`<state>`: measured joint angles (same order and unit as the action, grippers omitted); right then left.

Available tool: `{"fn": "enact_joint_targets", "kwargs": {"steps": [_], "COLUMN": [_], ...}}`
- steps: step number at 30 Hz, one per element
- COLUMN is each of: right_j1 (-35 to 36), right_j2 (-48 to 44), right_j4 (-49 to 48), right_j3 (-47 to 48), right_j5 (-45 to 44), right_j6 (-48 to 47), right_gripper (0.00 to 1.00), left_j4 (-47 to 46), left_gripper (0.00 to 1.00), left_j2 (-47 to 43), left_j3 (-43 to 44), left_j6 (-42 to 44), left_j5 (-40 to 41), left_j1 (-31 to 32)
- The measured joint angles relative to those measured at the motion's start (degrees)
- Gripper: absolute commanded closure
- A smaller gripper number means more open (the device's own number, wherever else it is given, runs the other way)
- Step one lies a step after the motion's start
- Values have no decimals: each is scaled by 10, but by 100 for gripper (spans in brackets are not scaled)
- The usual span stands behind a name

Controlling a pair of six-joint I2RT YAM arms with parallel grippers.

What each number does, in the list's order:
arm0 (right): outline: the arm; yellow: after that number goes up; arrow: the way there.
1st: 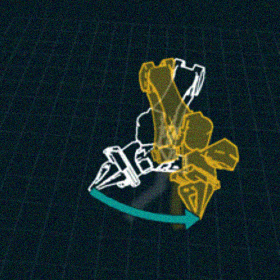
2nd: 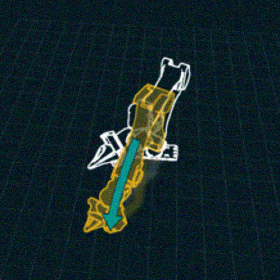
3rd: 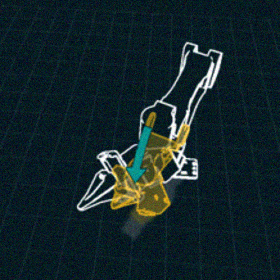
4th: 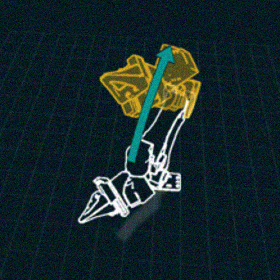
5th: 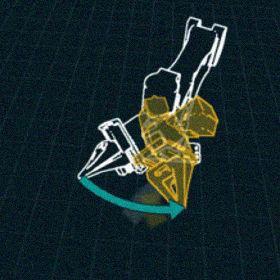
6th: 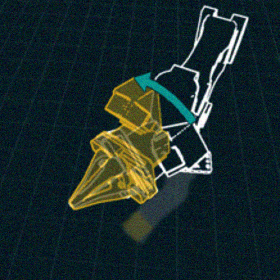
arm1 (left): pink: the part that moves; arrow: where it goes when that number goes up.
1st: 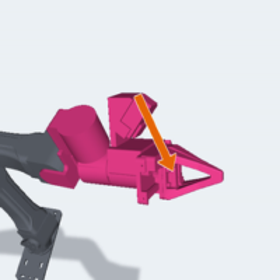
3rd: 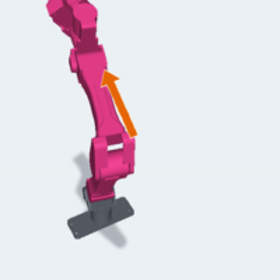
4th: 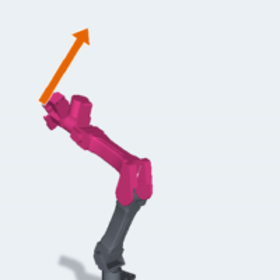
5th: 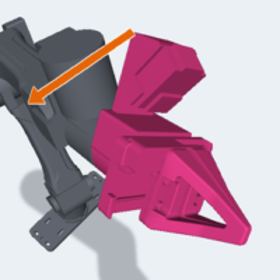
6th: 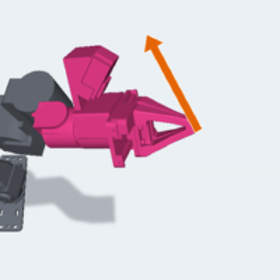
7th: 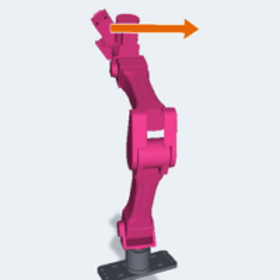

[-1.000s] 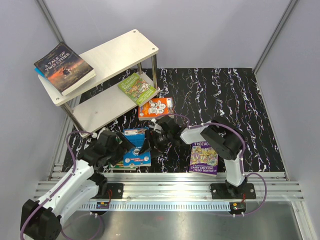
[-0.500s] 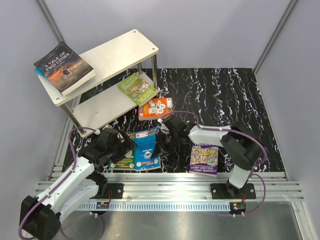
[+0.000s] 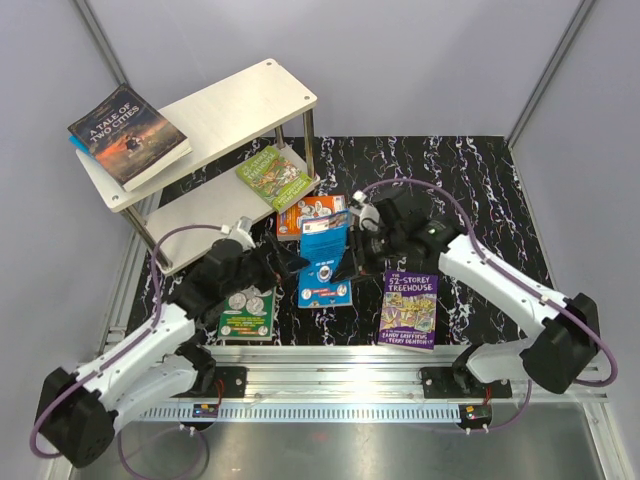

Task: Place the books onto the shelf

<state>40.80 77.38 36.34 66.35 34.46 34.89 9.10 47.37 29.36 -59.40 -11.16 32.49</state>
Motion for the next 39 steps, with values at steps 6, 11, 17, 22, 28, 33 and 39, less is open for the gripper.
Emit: {"fn": "enact_joint_targets", "kwargs": {"steps": [6, 11, 17, 22, 28, 33, 39], "right_j1": [-57, -68, -78, -80, -82, -82, -82], "right_j2": [-27, -42, -48, -53, -68, -84, -96], "right_j4": [26, 35, 71, 97, 118, 133, 134], "right_j3": [-18, -26, -26, -26, -23, -15, -5], "right_j5": [16, 17, 5, -17, -36, -47, -48], "right_j6": [0, -2, -12, -22, -35, -40, -41], "right_gripper": [100, 100, 100, 100, 100, 100, 100], "left_j4": [-143, -232, -280, -329, -402, -487, -560], "left_gripper": [42, 47, 76, 78, 63, 58, 49], "left_j2": [83, 133, 209, 261, 306, 350, 377], "left_j3": [-3, -5, 8, 12, 12, 11, 8], "left_j6": [-24, -36, -37, -51, -76, -115, -154], "left_j5": [-30, -56, -71, -95, -129, -160, -174], "left_j1": [44, 66, 87, 93, 94, 93, 92]}}
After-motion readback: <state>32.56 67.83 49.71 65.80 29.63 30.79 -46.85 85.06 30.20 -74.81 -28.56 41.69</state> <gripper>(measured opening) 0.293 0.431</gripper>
